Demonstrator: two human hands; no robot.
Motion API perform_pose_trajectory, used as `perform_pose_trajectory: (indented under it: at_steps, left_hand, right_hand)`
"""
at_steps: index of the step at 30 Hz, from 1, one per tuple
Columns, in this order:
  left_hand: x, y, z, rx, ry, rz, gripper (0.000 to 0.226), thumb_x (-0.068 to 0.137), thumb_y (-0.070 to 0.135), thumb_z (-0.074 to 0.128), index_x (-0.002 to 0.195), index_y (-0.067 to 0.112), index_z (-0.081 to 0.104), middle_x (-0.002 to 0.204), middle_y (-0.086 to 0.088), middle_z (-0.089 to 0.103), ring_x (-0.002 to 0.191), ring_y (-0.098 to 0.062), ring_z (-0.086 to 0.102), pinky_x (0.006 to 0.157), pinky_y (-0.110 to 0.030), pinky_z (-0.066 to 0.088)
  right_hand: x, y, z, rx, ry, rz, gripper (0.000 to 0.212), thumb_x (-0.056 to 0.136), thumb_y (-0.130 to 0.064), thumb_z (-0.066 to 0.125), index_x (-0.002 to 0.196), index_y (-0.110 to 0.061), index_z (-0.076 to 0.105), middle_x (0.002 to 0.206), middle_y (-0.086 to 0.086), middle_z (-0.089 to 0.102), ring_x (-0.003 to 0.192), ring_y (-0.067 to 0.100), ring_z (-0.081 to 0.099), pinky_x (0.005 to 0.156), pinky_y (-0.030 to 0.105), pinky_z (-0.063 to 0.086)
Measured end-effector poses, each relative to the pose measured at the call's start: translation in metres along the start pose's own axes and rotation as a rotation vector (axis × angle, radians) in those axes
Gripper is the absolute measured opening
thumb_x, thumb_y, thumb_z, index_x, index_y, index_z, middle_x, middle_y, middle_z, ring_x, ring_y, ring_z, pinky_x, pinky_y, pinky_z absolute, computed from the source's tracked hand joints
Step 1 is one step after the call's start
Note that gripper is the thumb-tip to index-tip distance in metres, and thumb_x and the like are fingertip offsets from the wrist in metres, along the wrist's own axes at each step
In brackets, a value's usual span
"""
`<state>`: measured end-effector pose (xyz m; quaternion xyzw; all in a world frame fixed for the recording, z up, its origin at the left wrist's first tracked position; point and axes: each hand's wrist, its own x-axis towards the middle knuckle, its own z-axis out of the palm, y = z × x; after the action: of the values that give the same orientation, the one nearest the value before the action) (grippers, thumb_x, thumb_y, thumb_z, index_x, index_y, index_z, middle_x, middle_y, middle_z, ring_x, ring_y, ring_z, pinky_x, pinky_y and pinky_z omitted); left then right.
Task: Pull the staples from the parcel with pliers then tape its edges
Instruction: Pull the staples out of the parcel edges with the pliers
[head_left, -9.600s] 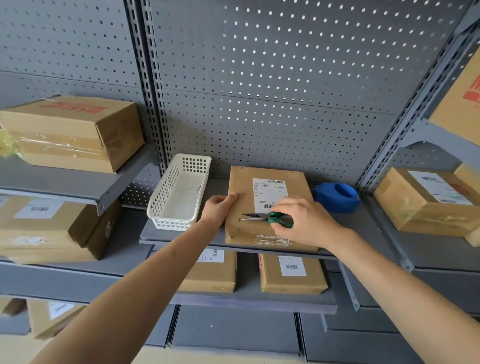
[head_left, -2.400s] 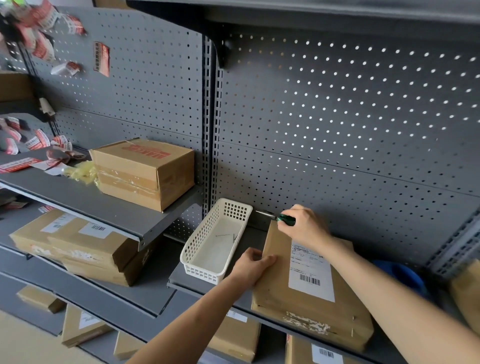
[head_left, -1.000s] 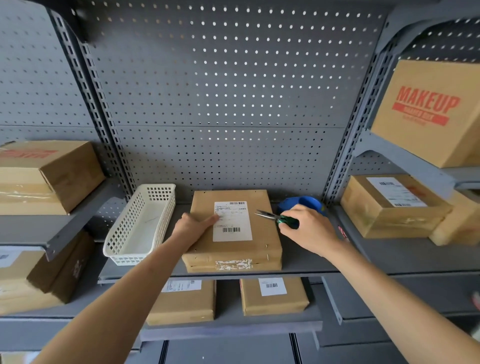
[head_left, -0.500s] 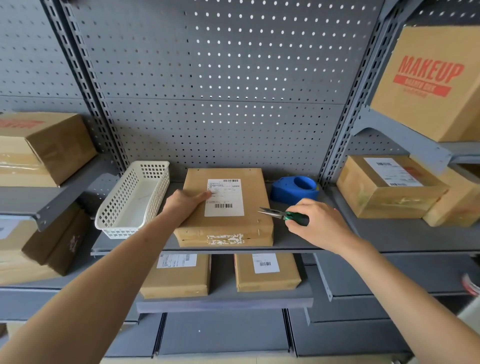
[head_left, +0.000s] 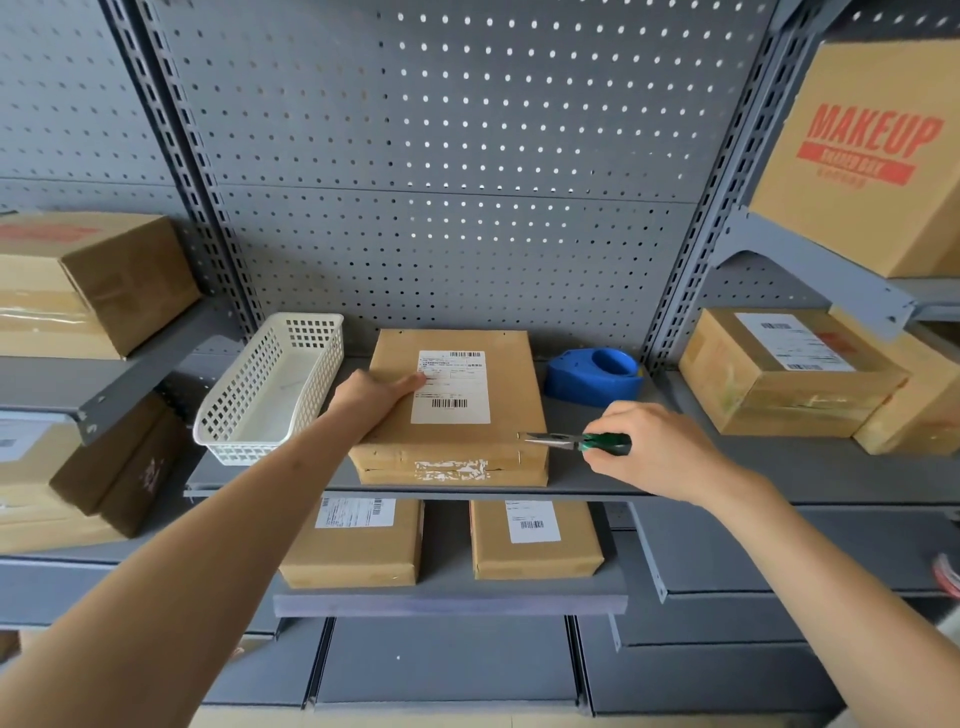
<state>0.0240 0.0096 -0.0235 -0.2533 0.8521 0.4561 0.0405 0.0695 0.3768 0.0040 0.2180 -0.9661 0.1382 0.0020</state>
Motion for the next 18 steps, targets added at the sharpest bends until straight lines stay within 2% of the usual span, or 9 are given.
perform_pose_trajectory:
  at_steps: [2,7,13,18]
  left_hand:
    - [0.0,0.0,0.0,0.0,-0.002,0.004,0.08,0.072,0.072,0.075,0.122,0.012,0.06,0.09,-0.002,0.067,0.076,-0.018,0.065,0.056,-0.029,0.047]
    - [0.0,0.0,0.001,-0.001,0.001,0.009,0.077,0.074,0.071,0.074,0.12,0.011,0.059,0.088,-0.002,0.066,0.075,-0.017,0.063,0.055,-0.029,0.045]
    - [-0.001,0.0,0.001,-0.005,0.008,0.02,0.067,0.076,0.068,0.074,0.113,0.015,0.056,0.086,-0.001,0.064,0.073,-0.016,0.062,0.054,-0.029,0.043]
    - [0.0,-0.001,0.002,-0.002,0.01,0.014,0.074,0.074,0.071,0.074,0.117,0.013,0.058,0.09,-0.002,0.067,0.076,-0.017,0.064,0.056,-0.03,0.046]
  right_hand:
    - [0.002,-0.002,-0.002,-0.032,-0.009,0.0,0.024,0.09,-0.058,0.058,0.103,-0.046,0.074,0.098,-0.02,0.062,0.085,0.004,0.059,0.064,0.032,0.048]
    - [0.005,-0.01,-0.007,-0.13,-0.01,-0.03,0.023,0.088,-0.059,0.052,0.09,-0.044,0.069,0.089,-0.015,0.058,0.079,0.008,0.056,0.058,0.03,0.036]
    - [0.008,-0.018,-0.011,-0.178,-0.019,-0.038,0.024,0.09,-0.058,0.052,0.087,-0.04,0.068,0.088,-0.013,0.058,0.077,0.009,0.057,0.061,0.032,0.038]
    - [0.009,-0.018,-0.009,-0.191,-0.021,-0.023,0.027,0.089,-0.058,0.05,0.086,-0.038,0.068,0.088,-0.011,0.059,0.077,0.01,0.057,0.063,0.034,0.045]
